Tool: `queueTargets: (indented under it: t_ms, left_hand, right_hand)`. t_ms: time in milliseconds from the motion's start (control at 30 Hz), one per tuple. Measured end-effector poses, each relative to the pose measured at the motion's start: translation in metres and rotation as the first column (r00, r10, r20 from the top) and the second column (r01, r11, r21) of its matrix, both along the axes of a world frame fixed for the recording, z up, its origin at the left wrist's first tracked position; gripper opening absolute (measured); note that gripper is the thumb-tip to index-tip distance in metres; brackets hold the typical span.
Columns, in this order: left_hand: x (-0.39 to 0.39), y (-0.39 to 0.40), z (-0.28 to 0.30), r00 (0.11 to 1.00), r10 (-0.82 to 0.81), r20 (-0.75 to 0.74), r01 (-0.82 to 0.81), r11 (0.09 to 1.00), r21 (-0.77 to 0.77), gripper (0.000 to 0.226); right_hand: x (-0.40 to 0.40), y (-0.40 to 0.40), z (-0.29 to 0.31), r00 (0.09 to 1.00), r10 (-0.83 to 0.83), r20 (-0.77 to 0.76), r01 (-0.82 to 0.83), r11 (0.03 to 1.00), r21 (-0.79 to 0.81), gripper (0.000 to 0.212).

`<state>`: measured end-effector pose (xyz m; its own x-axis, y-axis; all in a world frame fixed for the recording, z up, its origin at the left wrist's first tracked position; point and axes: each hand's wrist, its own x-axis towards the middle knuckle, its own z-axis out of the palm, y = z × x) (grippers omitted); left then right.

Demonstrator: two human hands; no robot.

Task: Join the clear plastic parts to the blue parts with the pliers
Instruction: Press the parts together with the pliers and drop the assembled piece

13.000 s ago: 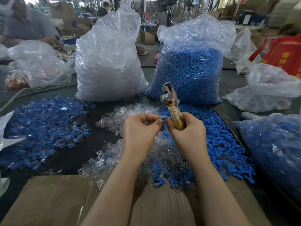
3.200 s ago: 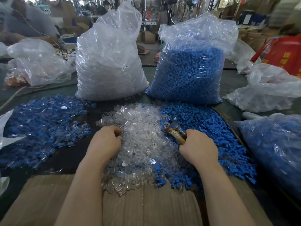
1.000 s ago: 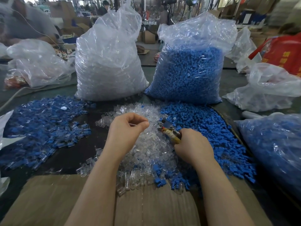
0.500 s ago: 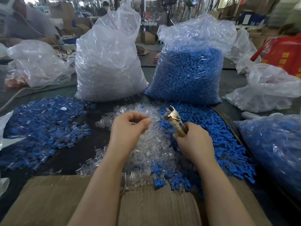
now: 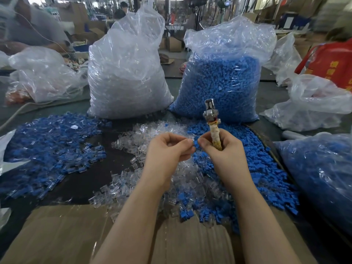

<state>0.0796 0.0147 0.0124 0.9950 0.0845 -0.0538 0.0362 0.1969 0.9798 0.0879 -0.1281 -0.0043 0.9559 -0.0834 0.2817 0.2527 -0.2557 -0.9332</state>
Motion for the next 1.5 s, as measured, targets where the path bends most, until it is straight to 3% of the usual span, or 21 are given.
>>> queueTargets:
  t_ms: [300,467,667,800,1033,1267,1500]
  left_hand:
    - [-0.001,-0.002,0.002,1.000,-0.007,0.010,0.007,0.999,-0.044,0.010]
    - [-0.002,-0.002,0.000,1.000,0.018,-0.002,-0.018,0.999,-0.051,0.011]
    - [-0.001,-0.001,0.000,0.998,0.059,-0.017,-0.061,0.992,-0.109,0.013]
    - [-0.002,-0.003,0.001,0.999,0.041,-0.017,-0.043,0.992,-0.115,0.012]
    - [-0.004,-0.005,0.003,1.000,0.029,-0.001,-0.029,0.991,-0.131,0.010]
    - [-0.005,-0.008,0.004,0.981,0.125,0.148,-0.142,0.984,0.110,0.015]
    - [-0.003,-0.006,0.001,0.959,0.132,0.253,-0.201,0.942,0.271,0.021]
  right_hand:
    - [-0.001,0.006,0.002,0.999,0.047,0.007,-0.047,0.999,0.002,0.009]
    - [-0.001,0.006,-0.001,0.999,0.008,0.054,-0.002,0.994,-0.110,0.004]
    - [0.000,0.005,-0.002,0.996,-0.049,0.080,0.049,0.999,0.000,0.018]
    - [-0.002,0.009,0.001,0.990,-0.056,0.127,0.048,0.997,0.061,0.017]
    - [-0.002,0.011,-0.001,0.990,-0.081,0.118,0.080,0.997,0.014,0.012]
    - [-0.005,0.015,0.000,0.976,-0.130,0.175,0.140,0.989,-0.046,0.011]
    - [-0.004,0.012,0.002,0.991,-0.070,0.119,0.082,0.991,-0.107,0.006]
